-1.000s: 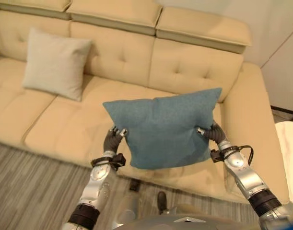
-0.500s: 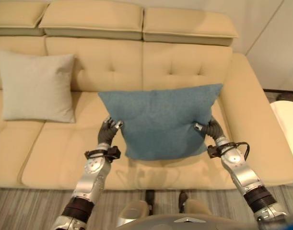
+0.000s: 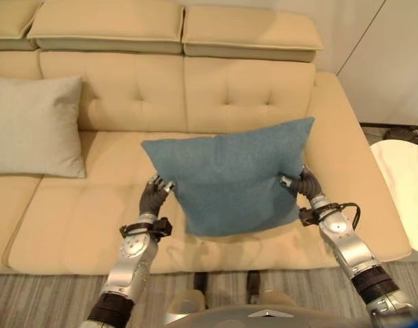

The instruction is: Pick up all the scattered cushions and arrange them neatly on the sofa.

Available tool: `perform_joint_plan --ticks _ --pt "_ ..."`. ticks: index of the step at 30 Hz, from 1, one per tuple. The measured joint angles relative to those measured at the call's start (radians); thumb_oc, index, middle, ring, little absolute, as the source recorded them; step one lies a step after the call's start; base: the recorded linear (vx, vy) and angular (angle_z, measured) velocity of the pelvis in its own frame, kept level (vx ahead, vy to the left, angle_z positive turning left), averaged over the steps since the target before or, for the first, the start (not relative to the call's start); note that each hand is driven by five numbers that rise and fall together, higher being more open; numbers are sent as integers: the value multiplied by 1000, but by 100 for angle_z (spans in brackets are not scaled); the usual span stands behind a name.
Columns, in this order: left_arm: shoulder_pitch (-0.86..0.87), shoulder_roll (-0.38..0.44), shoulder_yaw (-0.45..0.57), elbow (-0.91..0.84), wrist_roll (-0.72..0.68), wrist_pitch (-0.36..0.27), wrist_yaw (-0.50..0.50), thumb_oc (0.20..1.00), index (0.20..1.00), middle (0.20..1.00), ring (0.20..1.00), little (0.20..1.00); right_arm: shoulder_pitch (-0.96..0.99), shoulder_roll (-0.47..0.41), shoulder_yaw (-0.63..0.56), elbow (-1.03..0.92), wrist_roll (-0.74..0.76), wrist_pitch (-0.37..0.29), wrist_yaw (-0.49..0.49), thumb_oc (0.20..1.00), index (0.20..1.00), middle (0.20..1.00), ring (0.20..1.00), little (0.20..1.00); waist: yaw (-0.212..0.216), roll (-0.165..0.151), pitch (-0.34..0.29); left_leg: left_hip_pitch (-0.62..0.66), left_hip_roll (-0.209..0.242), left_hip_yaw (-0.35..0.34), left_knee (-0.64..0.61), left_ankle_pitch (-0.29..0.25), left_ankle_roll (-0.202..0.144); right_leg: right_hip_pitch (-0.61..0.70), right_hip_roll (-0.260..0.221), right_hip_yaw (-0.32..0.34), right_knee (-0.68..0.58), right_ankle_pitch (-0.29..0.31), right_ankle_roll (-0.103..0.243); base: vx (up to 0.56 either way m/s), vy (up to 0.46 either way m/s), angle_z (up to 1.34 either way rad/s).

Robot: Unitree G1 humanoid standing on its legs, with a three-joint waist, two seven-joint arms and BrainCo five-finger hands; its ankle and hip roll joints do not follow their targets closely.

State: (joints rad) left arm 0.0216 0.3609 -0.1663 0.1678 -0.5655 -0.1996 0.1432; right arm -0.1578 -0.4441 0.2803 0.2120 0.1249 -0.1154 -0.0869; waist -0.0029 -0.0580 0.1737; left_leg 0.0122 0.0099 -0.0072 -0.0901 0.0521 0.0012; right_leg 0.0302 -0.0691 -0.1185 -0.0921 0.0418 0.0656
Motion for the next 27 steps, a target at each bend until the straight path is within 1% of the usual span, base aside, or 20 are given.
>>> perform_joint_plan --ticks 2,3,5,6,7,8,9,10,11,12,13,14,15,16,18,21,22,27 --pt "-33 4 0 0 0 0 24 200 200 200 200 200 -40 -4 4 1 -1 5 -9 200 200 200 200 200 -4 3 -7 -14 1 -2 0 2 -3 -10 1 -4 -4 -2 -3 -5 -31 9" --pt "-80 16 0 3 0 0 42 200 200 200 200 200 -91 -5 7 8 0 7 -24 200 200 200 200 200 -5 4 -14 -43 2 -3 0 9 -10 -40 2 -4 -4 2 -7 -43 -23 4" --pt "-167 39 0 17 -1 -2 80 200 200 200 200 200 -185 -5 25 45 8 10 -54 200 200 200 200 200 -4 5 -19 -88 4 -4 0 24 -14 -85 5 -4 0 16 -14 -178 -42 2" --pt "-220 56 -15 56 -2 -12 103 200 200 200 200 200 -239 -3 48 92 14 6 -76 200 200 200 200 200 -5 6 -31 -130 5 -5 12 30 -16 -121 8 -4 -1 21 -14 -192 -45 2" --pt "-309 82 -43 116 -4 -18 120 200 200 200 200 200 -318 -1 63 157 26 2 -93 200 200 200 200 200 -3 7 -43 -187 7 -6 27 32 -20 -170 11 -4 -2 28 -12 -80 -20 3" --pt "-405 93 -44 151 -5 -18 149 200 200 200 200 200 -402 -1 65 201 31 12 -116 200 200 200 200 200 0 14 -37 -242 11 -7 7 66 -23 -234 13 -4 0 53 -19 -168 -38 3" --pt "-436 94 -51 169 -6 -22 155 200 200 200 200 200 -427 -1 75 221 32 12 -124 200 200 200 200 200 2 17 -32 -252 13 -8 2 74 -22 -246 15 -5 0 57 -18 -136 -31 1" --pt "-496 110 -77 222 -12 -26 176 200 200 200 200 200 -489 -5 115 286 49 11 -141 200 200 200 200 200 2 18 -30 -277 14 -8 14 75 -23 -266 15 -4 0 61 -19 -149 -56 -4" --pt "-651 162 -143 326 -14 -30 201 200 200 200 200 200 -650 -13 169 418 64 11 -161 200 200 200 200 200 4 24 -19 -357 17 -9 40 77 -29 -337 19 -4 0 72 -16 -60 -39 -8" --pt "-719 193 -158 341 -15 -30 211 200 200 200 200 200 -719 -15 172 453 81 13 -168 200 200 200 200 200 10 27 -2 -386 21 -9 34 93 -37 -368 22 -4 0 85 -15 -54 -30 -8" --pt "-783 218 -165 366 -15 -30 213 200 200 200 200 200 -779 -17 175 491 97 13 -177 200 200 200 200 200 11 29 22 -403 25 -10 26 105 -42 -388 27 -4 1 101 -22 -14 -2 -4" --pt "-834 237 -180 378 -19 -31 214 200 200 200 200 200 -807 -26 184 495 112 15 -189 200 200 200 200 200 15 28 32 -417 30 -11 16 114 -45 -406 31 -4 1 104 -24 0 0 0" --pt "-848 237 -181 378 -37 -37 218 200 200 200 200 200 -808 -27 186 490 123 14 -200 200 200 200 200 200 16 32 40 -416 33 -12 7 119 -47 -406 35 -5 0 104 -24 -28 -3 4" --pt "-872 245 -203 392 -48 -43 226 200 200 200 200 200 -814 -30 200 496 128 14 -207 200 200 200 200 200 19 33 43 -416 36 -14 4 119 -47 -407 38 -6 0 101 -23 -24 0 5" --pt "-940 285 -243 420 -52 -47 234 200 200 200 200 200 -855 -33 214 513 129 14 -223 200 200 200 200 200 19 38 70 -417 39 -28 1 119 -47 -408 42 -9 0 99 -21 -2 -2 2" --pt "-1026 308 -248 429 -52 -53 236 200 200 200 200 200 -923 -56 240 525 130 13 -241 200 200 200 200 200 20 43 79 -464 42 -37 1 123 -53 -451 45 -23 1 100 -21 4 1 11" --pt "-1068 311 -273 437 -52 -57 245 200 200 200 200 200 -961 -79 268 554 130 13 -242 200 200 200 200 200 22 50 83 -482 43 -53 1 125 -54 -462 46 -34 1 100 -21 9 -10 24" --pt "-1075 308 -294 444 -54 -68 255 200 200 200 200 200 -1003 -88 314 598 130 12 -249 200 200 200 200 200 28 53 85 -493 42 -66 2 125 -56 -464 46 -34 1 100 -21 -12 -13 13"
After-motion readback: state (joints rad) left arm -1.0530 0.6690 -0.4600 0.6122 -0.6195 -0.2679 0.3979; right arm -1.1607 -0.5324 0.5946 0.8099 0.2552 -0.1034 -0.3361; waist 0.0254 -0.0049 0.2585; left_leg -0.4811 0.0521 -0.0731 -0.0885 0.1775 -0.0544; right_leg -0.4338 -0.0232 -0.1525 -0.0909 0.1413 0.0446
